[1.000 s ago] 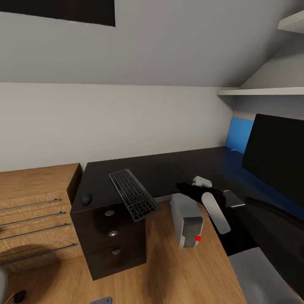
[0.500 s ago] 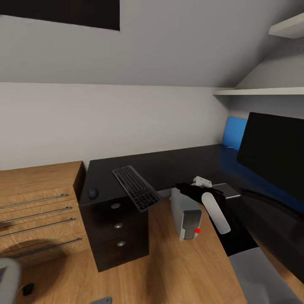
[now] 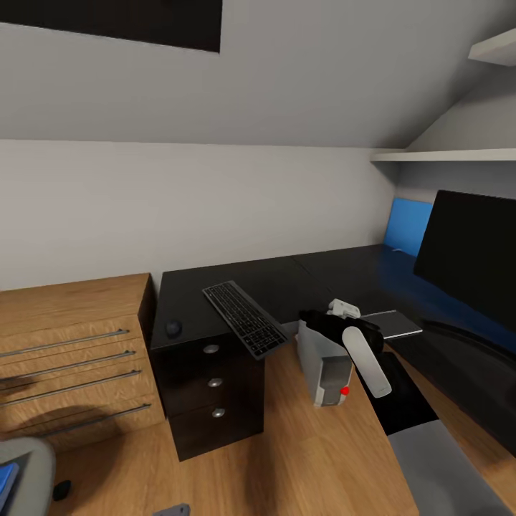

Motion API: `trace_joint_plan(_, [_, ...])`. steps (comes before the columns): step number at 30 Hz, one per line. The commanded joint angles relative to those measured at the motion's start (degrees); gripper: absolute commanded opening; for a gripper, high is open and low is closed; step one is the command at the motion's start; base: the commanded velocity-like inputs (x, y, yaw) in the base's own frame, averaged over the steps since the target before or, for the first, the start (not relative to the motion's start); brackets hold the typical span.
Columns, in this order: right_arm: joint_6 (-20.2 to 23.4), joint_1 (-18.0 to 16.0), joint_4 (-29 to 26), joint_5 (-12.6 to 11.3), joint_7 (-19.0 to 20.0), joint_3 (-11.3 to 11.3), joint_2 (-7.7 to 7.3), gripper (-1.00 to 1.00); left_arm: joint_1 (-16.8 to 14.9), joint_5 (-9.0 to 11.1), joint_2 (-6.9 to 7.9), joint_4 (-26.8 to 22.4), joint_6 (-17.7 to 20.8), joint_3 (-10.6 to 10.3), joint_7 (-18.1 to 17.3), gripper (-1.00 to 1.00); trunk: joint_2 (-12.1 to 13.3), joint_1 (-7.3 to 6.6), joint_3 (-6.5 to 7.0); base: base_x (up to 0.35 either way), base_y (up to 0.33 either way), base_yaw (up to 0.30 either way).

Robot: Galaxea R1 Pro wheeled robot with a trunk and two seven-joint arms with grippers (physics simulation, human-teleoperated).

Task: In the bedroom, organize the workspace by keeping the computer under the desk, ensuring the monitor is on the desk, placing the keyboard on the desk next to the monitor, placing the mouse on the desk next to the keyboard, moving the folder from the swivel chair onto the desk next to the mouse, stacking the notebook on top of the folder with the pen on top of the notebook, and positioning the swivel chair next to the desk.

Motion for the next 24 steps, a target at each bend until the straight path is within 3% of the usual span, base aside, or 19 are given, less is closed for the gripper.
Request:
trace_joint_plan(1, [0.0, -0.1, -0.1, -0.6, -0.6, 0.1, -0.05, 1.0, -0.1, 0.6, 0.06, -0.1, -0.5, -0.5, 0.2, 1.0, 0.0, 0.0, -0.06, 0.0, 0.013, 0.0])
trace_joint_plan(10, [-0.3, 0.1, -0.1, -0.6, -0.6, 0.1, -0.13, 1.0, -0.1, 0.6, 0.03, -0.1, -0.5, -0.5, 0.3, 1.0, 0.0, 0.0, -0.06, 0.0, 0.004, -0.004])
trace_joint_plan(24, [-1.3, 0.5, -0.1, -0.6, -0.6, 0.1, -0.07, 1.0, -0.1, 0.6, 0.11, -0.1, -0.6, -0.5, 0.3, 1.0, 0.0, 0.0, -0.06, -0.01, 0.047, -0.108])
